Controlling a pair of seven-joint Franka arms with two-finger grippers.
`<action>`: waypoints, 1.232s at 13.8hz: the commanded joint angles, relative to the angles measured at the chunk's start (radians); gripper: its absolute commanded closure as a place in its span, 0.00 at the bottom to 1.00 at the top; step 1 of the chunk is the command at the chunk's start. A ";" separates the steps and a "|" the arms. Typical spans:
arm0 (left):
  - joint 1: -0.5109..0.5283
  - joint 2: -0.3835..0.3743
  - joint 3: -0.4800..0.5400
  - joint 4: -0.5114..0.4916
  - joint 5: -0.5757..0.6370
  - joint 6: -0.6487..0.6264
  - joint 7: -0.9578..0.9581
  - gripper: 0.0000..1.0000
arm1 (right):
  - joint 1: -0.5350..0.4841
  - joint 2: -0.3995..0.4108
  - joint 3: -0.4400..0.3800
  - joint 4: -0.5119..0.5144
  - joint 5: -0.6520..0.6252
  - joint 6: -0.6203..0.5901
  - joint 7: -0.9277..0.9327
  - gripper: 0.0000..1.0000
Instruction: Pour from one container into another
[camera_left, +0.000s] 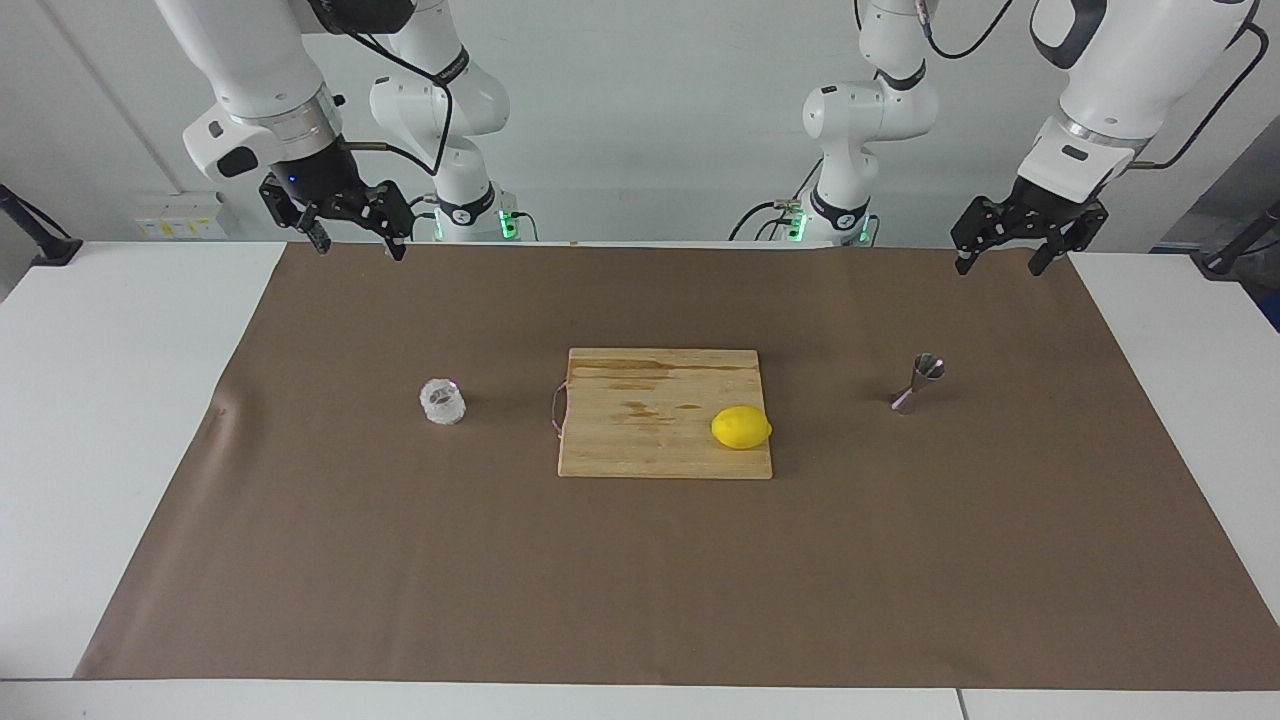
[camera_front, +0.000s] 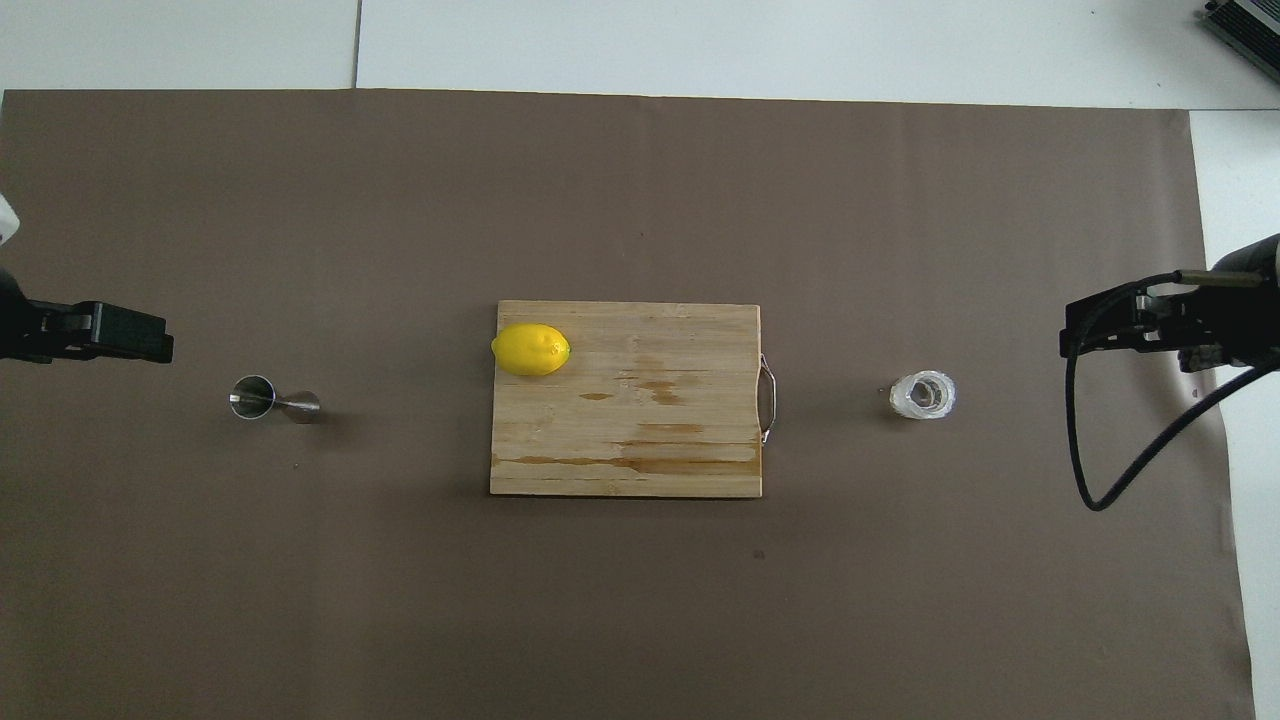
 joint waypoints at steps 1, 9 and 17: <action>-0.010 0.004 0.007 0.012 -0.007 -0.016 0.006 0.00 | -0.003 -0.005 0.003 -0.009 0.006 0.015 0.014 0.00; -0.010 -0.010 0.007 0.006 -0.007 -0.033 0.001 0.00 | -0.003 -0.005 0.003 -0.009 0.006 0.014 0.014 0.00; 0.003 -0.049 0.011 -0.075 -0.007 -0.017 -0.015 0.00 | -0.003 -0.005 0.003 -0.008 0.006 0.014 0.016 0.00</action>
